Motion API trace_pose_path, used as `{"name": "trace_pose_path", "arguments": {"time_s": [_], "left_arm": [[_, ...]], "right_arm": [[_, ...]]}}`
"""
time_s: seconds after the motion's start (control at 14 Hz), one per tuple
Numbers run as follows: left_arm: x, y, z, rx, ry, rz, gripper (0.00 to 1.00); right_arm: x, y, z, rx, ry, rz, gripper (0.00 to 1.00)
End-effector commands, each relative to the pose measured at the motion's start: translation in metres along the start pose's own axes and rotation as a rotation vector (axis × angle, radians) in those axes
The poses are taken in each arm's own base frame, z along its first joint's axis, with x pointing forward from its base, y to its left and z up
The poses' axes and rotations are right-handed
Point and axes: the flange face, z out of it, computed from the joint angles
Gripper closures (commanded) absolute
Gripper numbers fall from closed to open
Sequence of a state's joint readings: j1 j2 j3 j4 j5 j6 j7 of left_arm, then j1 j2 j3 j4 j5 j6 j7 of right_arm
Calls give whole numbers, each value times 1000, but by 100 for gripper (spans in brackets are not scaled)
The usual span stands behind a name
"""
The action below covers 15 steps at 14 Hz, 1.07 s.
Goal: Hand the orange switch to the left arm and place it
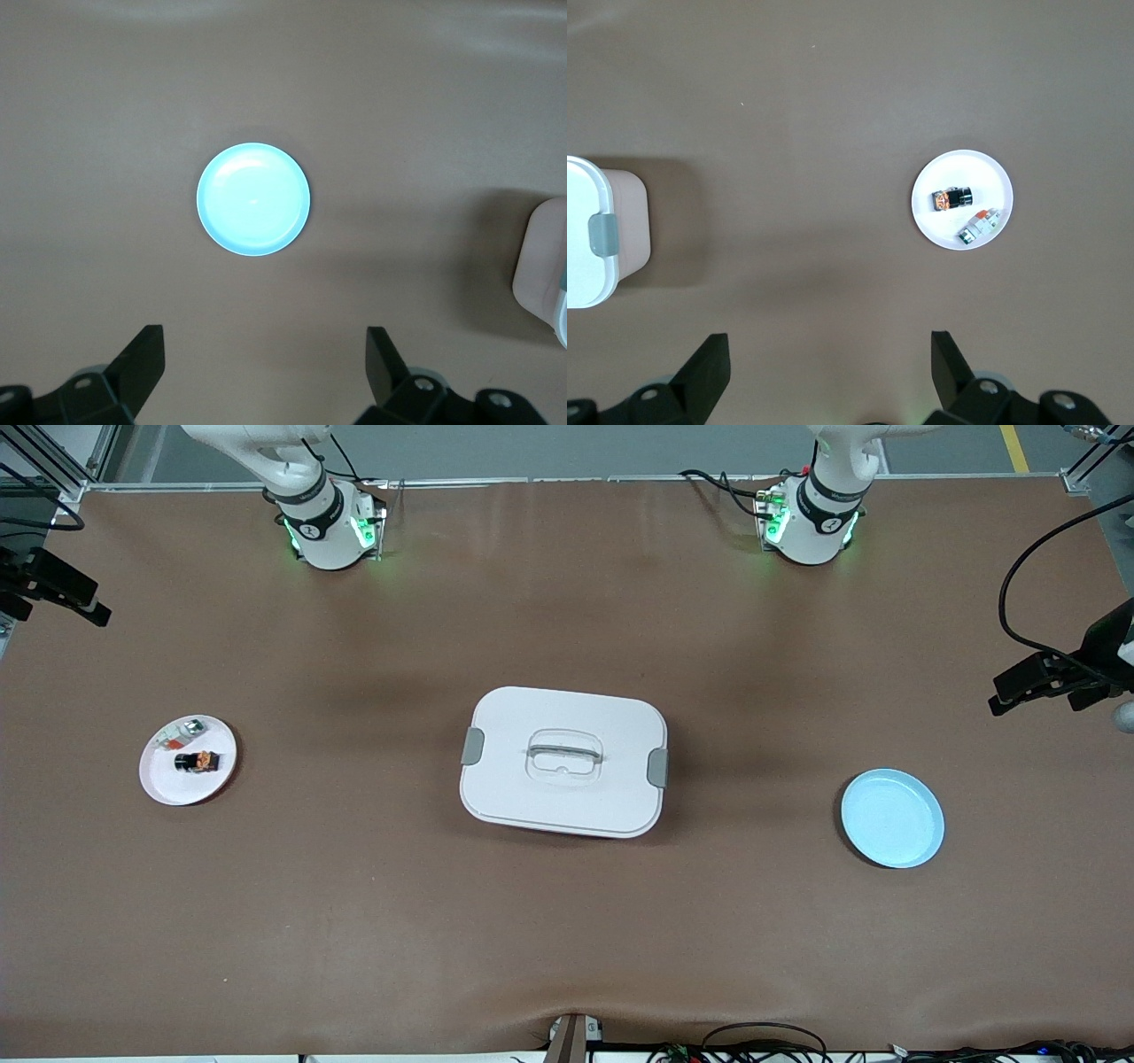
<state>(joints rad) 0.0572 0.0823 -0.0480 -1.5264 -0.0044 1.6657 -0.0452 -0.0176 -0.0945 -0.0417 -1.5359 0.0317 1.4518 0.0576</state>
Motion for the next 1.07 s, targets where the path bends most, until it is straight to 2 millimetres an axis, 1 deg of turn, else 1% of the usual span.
{"name": "trace_pose_path", "arguments": {"time_s": [0.0,0.36,0.57,0.79,1.0], "left_arm": [[-2,-1,-2,-2,-5,-1,0],[-2,0,-2,-2,-5,-3,0],[-2,0,-2,-2,-5,-1,0],[-2,0,-2,-2,-5,-4,0],[-2,1,-2,-2,-5,-3,0]], "right_arm": [[-2,17,-10,4,15,35,0],[-3,19,-15,17,30,41,0],[-3,18,-25,19,52,38,0],[-3,27,-25,20,49,55,0],[-4,30,-25,18,49,60,0]]}}
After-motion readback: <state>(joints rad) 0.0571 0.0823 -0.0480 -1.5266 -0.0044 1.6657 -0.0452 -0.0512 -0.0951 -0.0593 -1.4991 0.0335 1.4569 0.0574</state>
